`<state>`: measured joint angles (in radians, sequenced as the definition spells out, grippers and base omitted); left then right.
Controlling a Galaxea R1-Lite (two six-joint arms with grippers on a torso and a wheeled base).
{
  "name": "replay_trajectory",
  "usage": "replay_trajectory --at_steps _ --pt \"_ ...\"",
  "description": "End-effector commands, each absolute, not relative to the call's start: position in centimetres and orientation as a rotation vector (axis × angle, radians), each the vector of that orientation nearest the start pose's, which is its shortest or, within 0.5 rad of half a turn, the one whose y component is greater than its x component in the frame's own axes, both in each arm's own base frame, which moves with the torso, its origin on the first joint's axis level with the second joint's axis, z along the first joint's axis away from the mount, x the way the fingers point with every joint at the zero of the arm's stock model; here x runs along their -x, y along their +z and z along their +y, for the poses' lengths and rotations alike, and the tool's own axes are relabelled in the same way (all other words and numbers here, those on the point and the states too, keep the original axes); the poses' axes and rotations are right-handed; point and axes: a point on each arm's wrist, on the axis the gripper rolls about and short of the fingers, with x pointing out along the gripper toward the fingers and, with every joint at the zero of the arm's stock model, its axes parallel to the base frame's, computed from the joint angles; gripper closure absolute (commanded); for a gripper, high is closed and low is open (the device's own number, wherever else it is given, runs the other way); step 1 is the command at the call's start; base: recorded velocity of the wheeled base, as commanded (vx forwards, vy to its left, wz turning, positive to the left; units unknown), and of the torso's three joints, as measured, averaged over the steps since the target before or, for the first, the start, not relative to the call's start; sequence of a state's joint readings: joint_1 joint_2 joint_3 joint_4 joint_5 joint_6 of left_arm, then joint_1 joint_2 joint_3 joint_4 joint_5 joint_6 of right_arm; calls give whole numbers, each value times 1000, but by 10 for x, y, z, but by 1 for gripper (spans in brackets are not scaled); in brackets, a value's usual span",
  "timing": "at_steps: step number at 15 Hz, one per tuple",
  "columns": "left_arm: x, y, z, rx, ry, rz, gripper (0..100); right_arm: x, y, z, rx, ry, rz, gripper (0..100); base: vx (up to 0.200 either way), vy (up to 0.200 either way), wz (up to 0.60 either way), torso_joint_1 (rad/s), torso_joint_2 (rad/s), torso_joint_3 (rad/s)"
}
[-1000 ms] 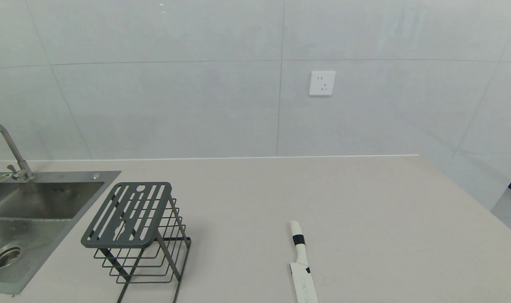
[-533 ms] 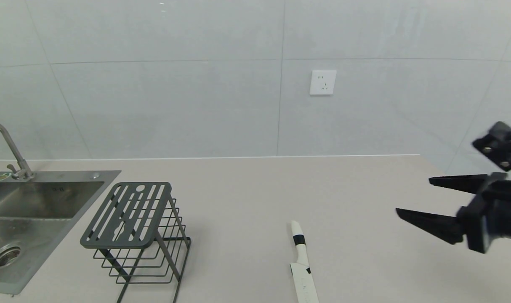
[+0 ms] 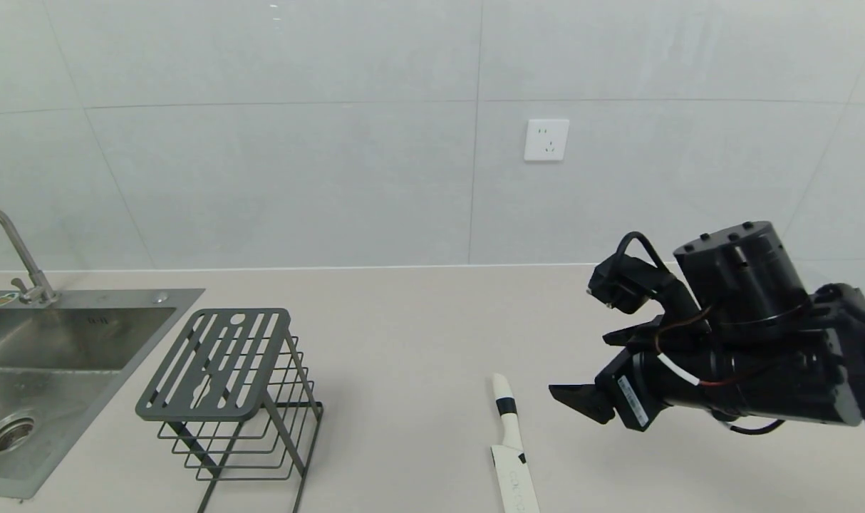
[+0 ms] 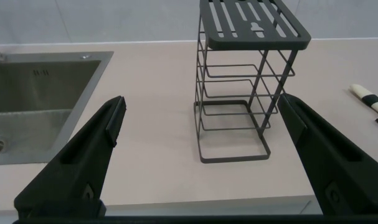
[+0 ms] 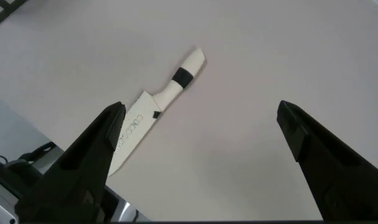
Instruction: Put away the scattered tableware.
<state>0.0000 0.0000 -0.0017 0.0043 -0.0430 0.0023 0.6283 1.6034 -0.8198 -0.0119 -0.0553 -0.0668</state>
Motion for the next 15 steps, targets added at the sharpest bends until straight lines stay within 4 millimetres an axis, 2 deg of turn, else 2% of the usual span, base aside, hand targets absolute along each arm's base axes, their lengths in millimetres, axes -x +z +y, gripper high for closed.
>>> replay_trajectory --at_steps 1,3,5,10,13,14,15 --pt "23 75 -1 -5 -43 5 0 -223 144 161 326 551 771 0 0 0 0 0 0 0" --pt "23 75 -1 -5 -41 5 0 -228 143 166 299 540 782 0 0 0 0 0 0 0" --pt "23 75 -1 -5 -41 5 0 -227 124 170 255 510 870 0 0 0 0 0 0 0" --pt "23 75 -1 -6 -41 4 0 -237 95 180 297 474 950 0 0 0 0 0 0 0" --pt "23 75 -1 -6 -41 6 0 -233 85 192 300 489 986 0 0 0 0 0 0 0" --pt "23 75 -1 -8 -41 4 0 -230 77 210 241 478 1016 0 0 0 0 0 0 0" --pt "23 75 -1 -8 -41 4 0 -230 77 213 235 478 1019 0 0 0 0 0 0 0"
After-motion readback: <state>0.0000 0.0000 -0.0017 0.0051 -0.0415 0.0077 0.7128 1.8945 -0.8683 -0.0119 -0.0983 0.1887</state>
